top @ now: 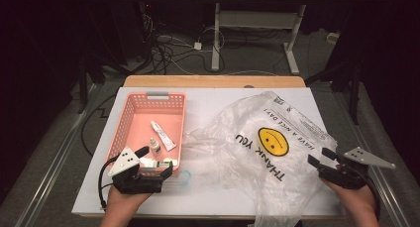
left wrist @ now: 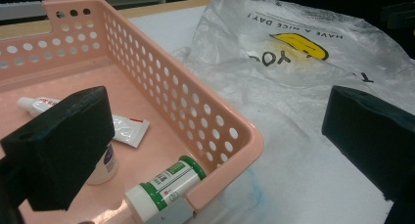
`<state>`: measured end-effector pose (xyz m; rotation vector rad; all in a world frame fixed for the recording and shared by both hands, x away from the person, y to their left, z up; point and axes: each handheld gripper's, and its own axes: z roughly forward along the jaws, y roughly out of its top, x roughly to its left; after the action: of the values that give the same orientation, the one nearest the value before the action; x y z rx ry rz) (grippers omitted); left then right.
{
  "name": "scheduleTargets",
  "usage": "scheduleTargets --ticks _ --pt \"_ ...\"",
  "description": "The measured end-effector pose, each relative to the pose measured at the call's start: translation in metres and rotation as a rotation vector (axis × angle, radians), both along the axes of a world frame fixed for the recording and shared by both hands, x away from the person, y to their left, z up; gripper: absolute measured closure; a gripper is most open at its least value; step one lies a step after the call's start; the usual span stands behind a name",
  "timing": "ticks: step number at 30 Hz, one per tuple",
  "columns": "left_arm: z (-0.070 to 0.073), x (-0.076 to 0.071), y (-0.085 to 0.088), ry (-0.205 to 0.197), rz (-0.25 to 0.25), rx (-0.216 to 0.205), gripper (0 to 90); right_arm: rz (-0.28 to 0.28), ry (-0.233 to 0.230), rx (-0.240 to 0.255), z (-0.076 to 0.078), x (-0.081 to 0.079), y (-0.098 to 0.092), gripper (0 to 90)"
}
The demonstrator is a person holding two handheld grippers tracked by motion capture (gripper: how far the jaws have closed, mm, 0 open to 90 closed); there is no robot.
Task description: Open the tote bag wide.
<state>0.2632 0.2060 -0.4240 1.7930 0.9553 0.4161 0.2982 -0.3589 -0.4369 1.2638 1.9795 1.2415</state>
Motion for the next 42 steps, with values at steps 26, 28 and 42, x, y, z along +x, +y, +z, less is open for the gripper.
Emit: scheduleTargets --ticks 26,28,42 --pt "-0.001 0.003 -0.005 0.043 0.013 0.030 0.0 0.275 0.051 -0.066 -0.002 0.032 0.131 0.4" --pt "0.000 0.003 -0.005 0.042 0.020 0.041 0.0 0.290 0.040 -0.060 -0.001 0.032 0.138 0.4" --pt "-0.002 0.008 -0.004 0.064 0.003 0.052 0.0 0.394 0.048 -0.070 -0.011 0.021 0.166 7.9"
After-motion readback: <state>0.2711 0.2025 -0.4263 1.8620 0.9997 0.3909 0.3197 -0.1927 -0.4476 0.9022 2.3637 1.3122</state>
